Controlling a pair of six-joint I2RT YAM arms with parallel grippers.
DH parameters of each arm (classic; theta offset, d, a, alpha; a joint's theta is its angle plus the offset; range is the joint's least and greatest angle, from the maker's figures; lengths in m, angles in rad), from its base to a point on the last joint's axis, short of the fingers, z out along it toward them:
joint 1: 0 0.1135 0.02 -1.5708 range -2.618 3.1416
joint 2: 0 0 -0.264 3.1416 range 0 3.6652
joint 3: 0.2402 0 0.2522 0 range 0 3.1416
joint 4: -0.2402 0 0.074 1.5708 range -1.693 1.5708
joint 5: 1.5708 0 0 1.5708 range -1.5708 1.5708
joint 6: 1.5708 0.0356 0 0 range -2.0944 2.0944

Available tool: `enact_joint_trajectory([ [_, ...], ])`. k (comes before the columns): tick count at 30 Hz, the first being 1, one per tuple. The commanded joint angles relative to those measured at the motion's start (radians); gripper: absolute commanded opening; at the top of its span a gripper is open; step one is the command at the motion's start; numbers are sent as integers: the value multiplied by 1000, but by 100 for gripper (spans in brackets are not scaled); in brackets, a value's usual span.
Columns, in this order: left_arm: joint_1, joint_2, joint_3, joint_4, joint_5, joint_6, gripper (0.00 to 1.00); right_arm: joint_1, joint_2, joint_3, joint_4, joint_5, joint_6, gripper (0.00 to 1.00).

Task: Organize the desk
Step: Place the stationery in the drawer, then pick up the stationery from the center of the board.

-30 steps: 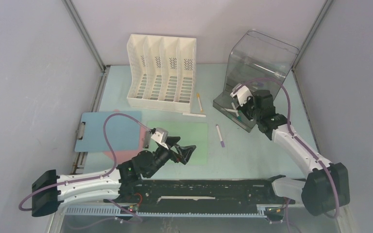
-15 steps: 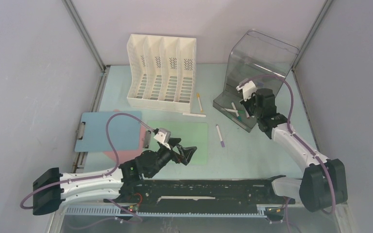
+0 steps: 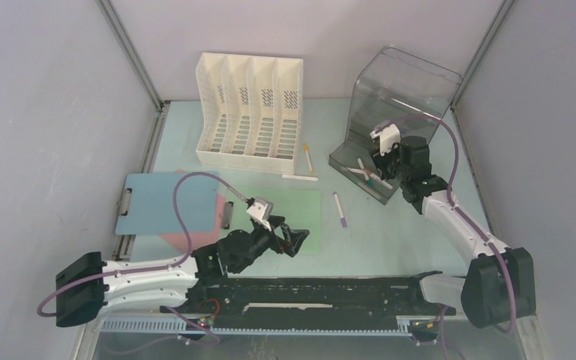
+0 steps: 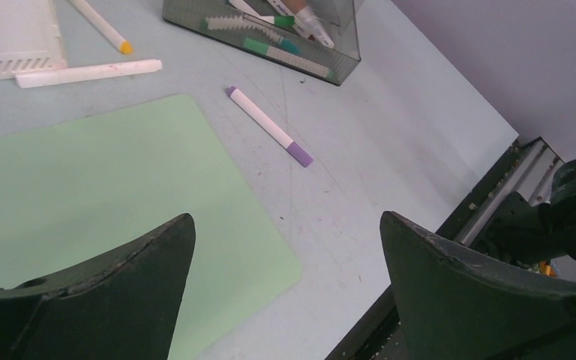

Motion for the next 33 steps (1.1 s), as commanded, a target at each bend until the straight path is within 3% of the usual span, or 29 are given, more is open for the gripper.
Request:
enact_joint_trajectory([
  [1, 5, 58, 78, 51, 72, -13, 100, -9, -51, 2, -4, -70, 21, 57],
  [9, 5, 306, 278, -31, 131, -79, 100, -33, -151, 2, -160, -347, -90, 64],
  [14, 5, 484, 472, -220, 73, -141, 98, -71, -206, 2, -227, -469, -123, 69],
  [25, 4, 965, 1086, -916, -120, -295, 64, -114, -238, 2, -231, -502, -106, 69],
  [29, 13, 1089, 1230, -982, -120, -282, 49, -129, -246, 1, -232, -512, -102, 69],
  [33, 36, 1183, 1335, -1016, -78, -268, 41, -142, -252, 2, -234, -523, -97, 69],
])
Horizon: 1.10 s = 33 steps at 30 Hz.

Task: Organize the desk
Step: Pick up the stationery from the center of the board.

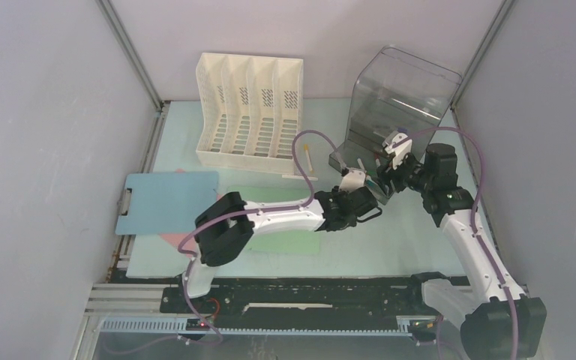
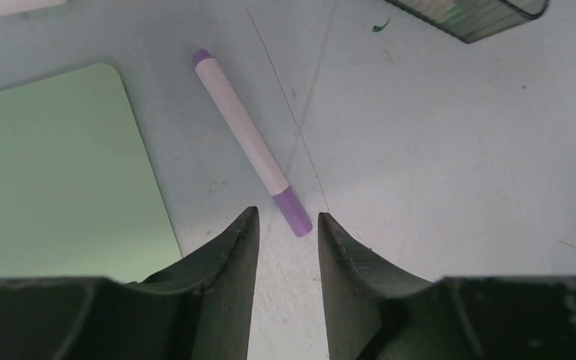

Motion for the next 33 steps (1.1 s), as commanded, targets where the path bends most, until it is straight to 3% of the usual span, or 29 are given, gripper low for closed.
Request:
enact_joint_trajectory([
  [1, 31, 73, 123, -111, 7, -5, 40, -18, -25, 4, 2, -32, 5, 70],
  [25, 96, 218, 188, -136, 83, 42, 44, -32, -25, 4, -4, -57, 8, 70],
  [33, 96, 223, 176, -154, 66, 107, 28, -34, -26, 4, -6, -65, 9, 70],
])
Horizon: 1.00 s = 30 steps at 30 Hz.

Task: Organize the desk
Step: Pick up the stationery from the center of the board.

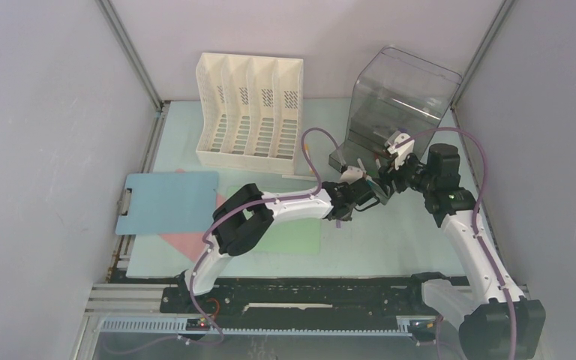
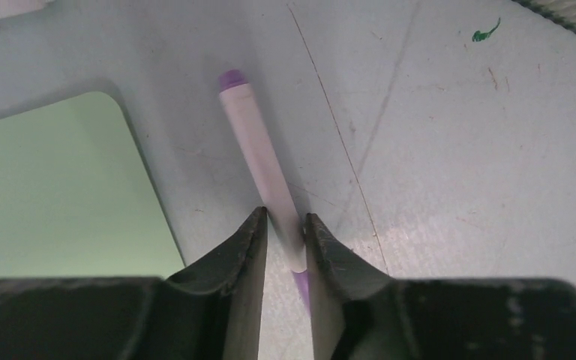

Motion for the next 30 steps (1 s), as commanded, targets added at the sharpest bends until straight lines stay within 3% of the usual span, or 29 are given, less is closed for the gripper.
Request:
enact_joint_trajectory([
  [1, 5, 15, 7, -29, -15, 59, 24, -9, -17, 3, 3, -25, 10, 70],
  [10, -4, -179, -180, 152, -61, 96, 1, -33, -30, 4, -3, -123, 43, 70],
  [18, -29, -443, -477, 462, -71, 109, 0, -109, -20, 4, -1, -408, 146, 79],
  [30, -41, -770, -927, 1009, 72, 163, 0, -147, 24, 3, -32, -756, 187, 93],
])
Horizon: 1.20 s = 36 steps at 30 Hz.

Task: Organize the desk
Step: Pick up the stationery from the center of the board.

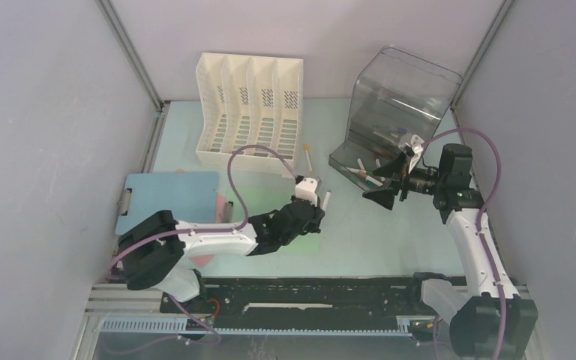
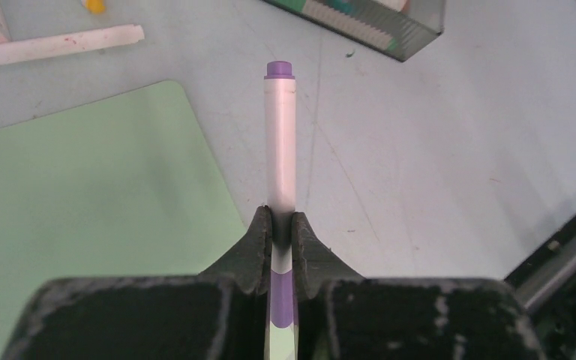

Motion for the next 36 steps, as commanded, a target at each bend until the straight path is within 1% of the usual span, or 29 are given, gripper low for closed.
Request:
enact_joint_trajectory([
  [1, -12, -115, -94, 273, 59, 57, 0, -5, 13, 4, -21, -168, 19, 93],
  [5, -30, -192, -173, 383, 80, 93, 0, -4, 20, 4, -28, -208, 24, 97],
  [9, -45, -247, -220, 463, 105, 115, 0, 2, 33, 4, -42, -249, 20, 100],
  [19, -81, -294, -235, 523, 131, 141, 0, 20, 53, 3, -122, -316, -42, 100],
  [26, -98, -276, -207, 533, 155, 151, 0, 34, 82, 3, -200, -352, -95, 100],
  [33, -114, -220, -157, 550, 192, 156, 0, 41, 90, 4, -219, -387, -121, 100],
  [36, -116, -191, -120, 550, 217, 164, 0, 41, 100, 3, -215, -419, -105, 100],
])
